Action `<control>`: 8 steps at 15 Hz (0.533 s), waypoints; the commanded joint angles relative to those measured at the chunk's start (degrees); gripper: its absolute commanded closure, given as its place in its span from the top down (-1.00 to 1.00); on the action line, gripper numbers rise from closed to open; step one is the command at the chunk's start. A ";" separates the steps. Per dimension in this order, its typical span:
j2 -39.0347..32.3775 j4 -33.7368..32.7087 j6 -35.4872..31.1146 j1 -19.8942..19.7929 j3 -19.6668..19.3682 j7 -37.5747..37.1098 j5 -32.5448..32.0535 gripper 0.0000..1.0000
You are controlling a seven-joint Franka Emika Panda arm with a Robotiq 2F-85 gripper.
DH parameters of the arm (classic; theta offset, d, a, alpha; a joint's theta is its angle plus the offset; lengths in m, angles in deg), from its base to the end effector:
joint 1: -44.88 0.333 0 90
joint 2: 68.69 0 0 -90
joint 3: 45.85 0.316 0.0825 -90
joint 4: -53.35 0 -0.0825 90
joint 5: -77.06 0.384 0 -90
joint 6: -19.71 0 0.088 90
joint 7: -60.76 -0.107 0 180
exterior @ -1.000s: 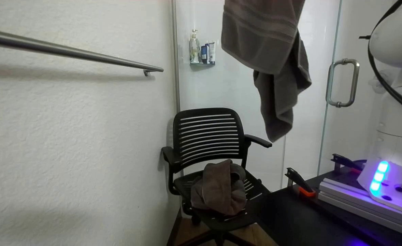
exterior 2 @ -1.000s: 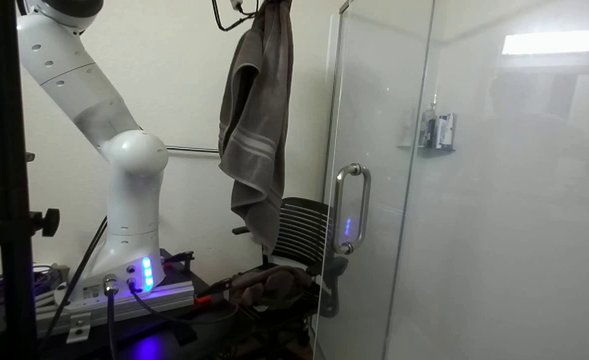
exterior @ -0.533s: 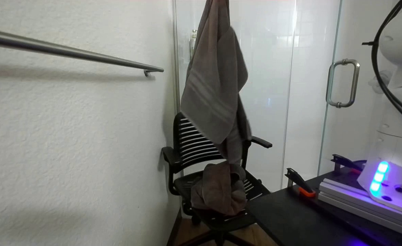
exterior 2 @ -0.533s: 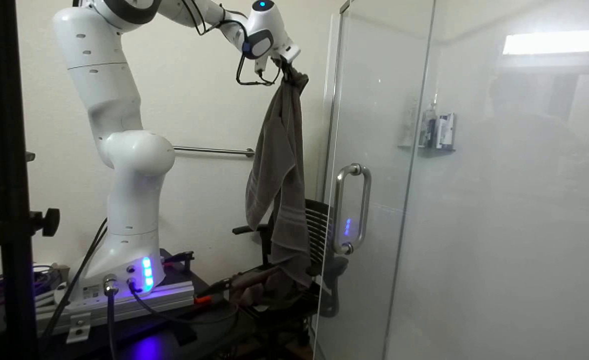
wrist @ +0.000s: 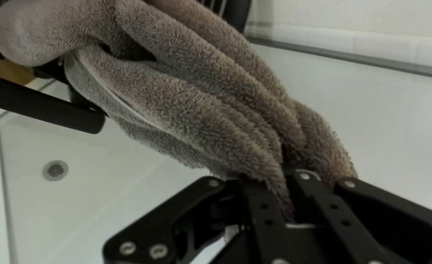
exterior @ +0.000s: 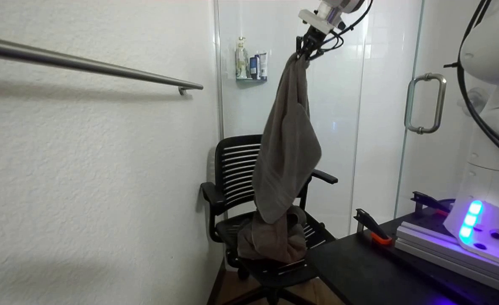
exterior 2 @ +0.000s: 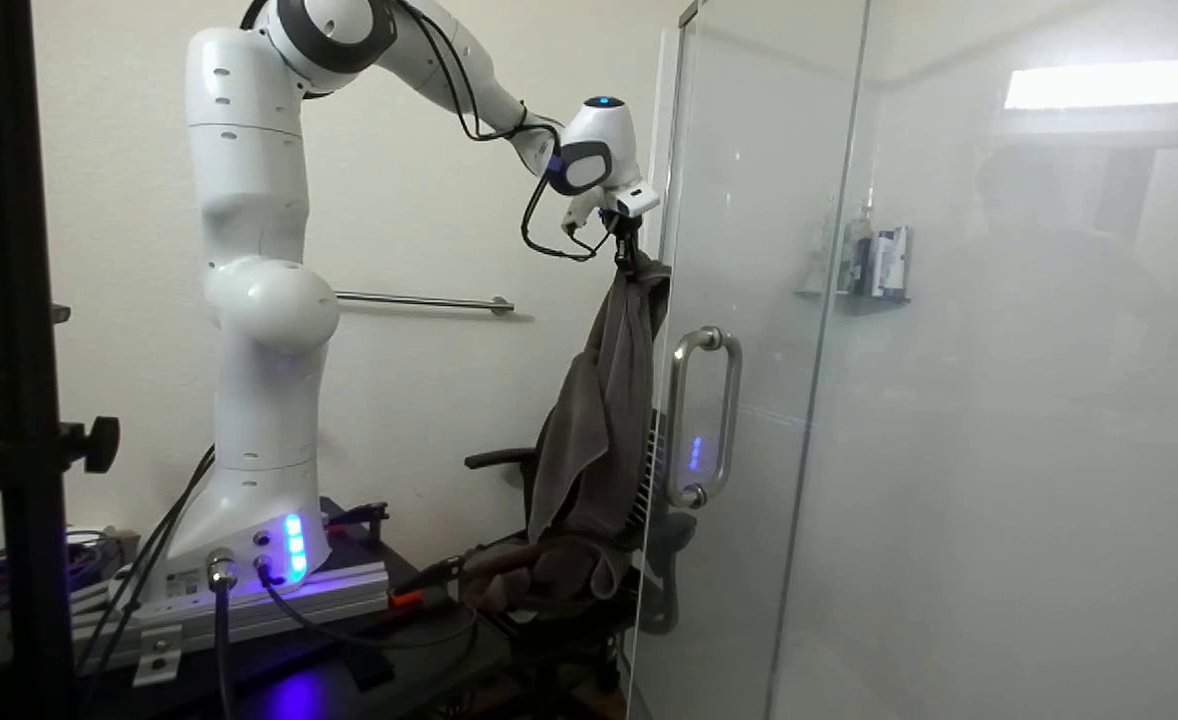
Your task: Remove the grey towel from the from the bar and put it on the chair, then get the brown towel and put it on the bar
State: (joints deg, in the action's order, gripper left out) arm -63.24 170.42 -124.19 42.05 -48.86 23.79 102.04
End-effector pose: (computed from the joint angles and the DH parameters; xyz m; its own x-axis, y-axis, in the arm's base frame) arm 0.5674 -0.0624 0.5464 0.4737 -0.8710 0.1303 -0.6653 -0.4508 -0.5951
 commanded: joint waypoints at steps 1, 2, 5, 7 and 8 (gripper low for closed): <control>-3.11 1.22 3.43 -0.22 0.26 -0.70 -2.47 -0.93; -4.44 1.21 4.85 -0.12 0.18 -0.65 -2.50 -0.93; -7.19 1.82 5.60 -0.30 -0.38 -2.35 -3.99 -0.93; -8.43 1.86 4.42 -0.82 -1.52 -6.06 -8.20 -0.93; -8.79 1.75 4.46 -1.05 -2.16 -7.89 -10.30 -0.93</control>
State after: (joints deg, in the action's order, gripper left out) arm -71.65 172.81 -120.64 41.95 -49.56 20.45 96.43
